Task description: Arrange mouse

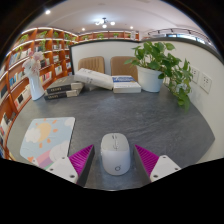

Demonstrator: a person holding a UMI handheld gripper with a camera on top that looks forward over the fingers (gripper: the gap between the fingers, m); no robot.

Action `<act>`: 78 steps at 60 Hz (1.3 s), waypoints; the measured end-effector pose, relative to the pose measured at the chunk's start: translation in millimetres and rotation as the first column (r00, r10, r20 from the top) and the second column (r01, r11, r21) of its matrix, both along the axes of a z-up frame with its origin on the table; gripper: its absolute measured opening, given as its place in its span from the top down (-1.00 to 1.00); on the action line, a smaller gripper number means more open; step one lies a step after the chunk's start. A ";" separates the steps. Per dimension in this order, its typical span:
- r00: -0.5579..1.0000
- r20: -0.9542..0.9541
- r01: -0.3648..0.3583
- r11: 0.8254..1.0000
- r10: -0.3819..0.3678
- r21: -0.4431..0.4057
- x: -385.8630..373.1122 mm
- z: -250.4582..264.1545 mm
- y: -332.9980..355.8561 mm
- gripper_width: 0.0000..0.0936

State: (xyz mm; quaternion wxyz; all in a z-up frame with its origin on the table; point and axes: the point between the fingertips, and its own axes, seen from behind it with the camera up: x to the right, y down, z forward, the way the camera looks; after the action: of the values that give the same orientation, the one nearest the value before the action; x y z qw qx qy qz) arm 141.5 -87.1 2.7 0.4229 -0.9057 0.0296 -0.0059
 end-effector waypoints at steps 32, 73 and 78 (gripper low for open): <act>0.998 0.002 0.063 0.989 -0.064 -0.132 1.1 0.7 6.7 0.26; 0.992 0.078 -0.104 0.990 0.096 0.098 -226.6 146.9 76.9 0.26; 0.993 0.050 -0.104 0.995 0.104 0.001 -238.8 88.8 67.3 0.26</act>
State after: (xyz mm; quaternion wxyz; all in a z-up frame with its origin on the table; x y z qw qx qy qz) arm -97.2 -19.8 91.4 0.4247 -0.9049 -0.0283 -0.0066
